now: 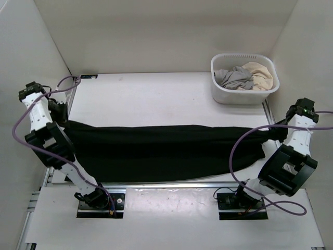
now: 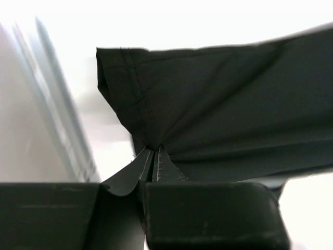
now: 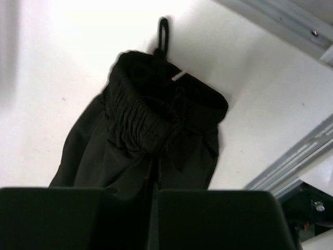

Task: Fold and stack the trousers
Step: Fold the trousers

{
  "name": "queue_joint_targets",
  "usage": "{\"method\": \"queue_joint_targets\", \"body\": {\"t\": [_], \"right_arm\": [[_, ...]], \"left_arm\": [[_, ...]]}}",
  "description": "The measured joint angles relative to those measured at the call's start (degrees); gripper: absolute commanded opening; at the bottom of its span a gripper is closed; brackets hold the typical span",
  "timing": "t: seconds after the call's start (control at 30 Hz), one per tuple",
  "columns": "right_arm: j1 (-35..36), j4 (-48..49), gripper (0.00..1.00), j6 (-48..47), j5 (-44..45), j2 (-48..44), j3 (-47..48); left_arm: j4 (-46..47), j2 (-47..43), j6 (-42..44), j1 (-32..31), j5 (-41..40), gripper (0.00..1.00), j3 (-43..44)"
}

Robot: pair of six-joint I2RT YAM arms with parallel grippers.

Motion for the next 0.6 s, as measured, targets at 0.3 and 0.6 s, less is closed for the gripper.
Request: {"method": "queue_joint_targets", "body": {"t": [0.3, 0.6], "right_arm": [[-0.6, -1.4, 0.00, -1.1, 0.3, -5.9, -8.4], [-3.4, -1.7, 0.00, -2.7, 3.4, -8.6, -20.0]], "left_arm": [[-0.6, -16.9, 7.8, 1.2, -15.1, 0.14, -20.3], [1.4, -19.3, 10.4, 3.2, -20.3, 0.14, -36.5]]}}
